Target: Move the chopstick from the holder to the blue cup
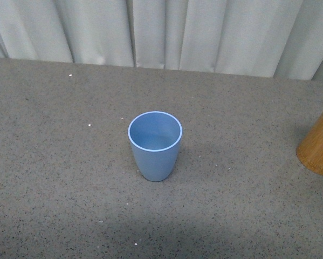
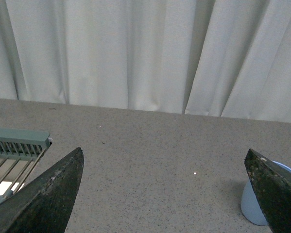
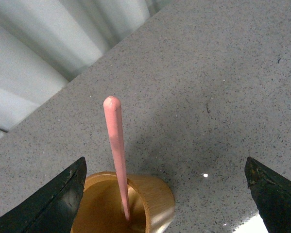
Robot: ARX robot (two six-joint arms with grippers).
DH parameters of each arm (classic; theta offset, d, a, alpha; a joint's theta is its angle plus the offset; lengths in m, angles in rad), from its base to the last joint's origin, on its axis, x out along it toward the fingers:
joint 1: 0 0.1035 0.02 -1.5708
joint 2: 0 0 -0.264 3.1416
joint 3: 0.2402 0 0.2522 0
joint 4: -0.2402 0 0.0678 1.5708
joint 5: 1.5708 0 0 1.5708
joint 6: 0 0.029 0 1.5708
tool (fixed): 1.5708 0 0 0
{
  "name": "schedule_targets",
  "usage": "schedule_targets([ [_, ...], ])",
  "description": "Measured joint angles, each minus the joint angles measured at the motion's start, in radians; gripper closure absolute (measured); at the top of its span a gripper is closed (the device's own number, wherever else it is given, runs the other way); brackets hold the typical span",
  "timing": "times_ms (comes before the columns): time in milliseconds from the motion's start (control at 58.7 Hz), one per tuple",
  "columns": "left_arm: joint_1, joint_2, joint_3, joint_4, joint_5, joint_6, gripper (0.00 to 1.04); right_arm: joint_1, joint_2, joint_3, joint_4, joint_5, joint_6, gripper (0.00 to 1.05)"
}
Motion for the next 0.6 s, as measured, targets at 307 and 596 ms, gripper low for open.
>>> schedule_targets([
  [307, 0.0, 0.0, 0.0, 0.0, 0.0, 0.0, 0.07, 0.0, 0.102, 0.034, 0.027, -0.003, 0.015, 0.1],
  [596, 0.0, 0.0, 0.0, 0.0, 0.0, 0.0, 0.07, 0.013, 0.179, 0.104, 0.032, -0.005, 0.016, 0.1],
])
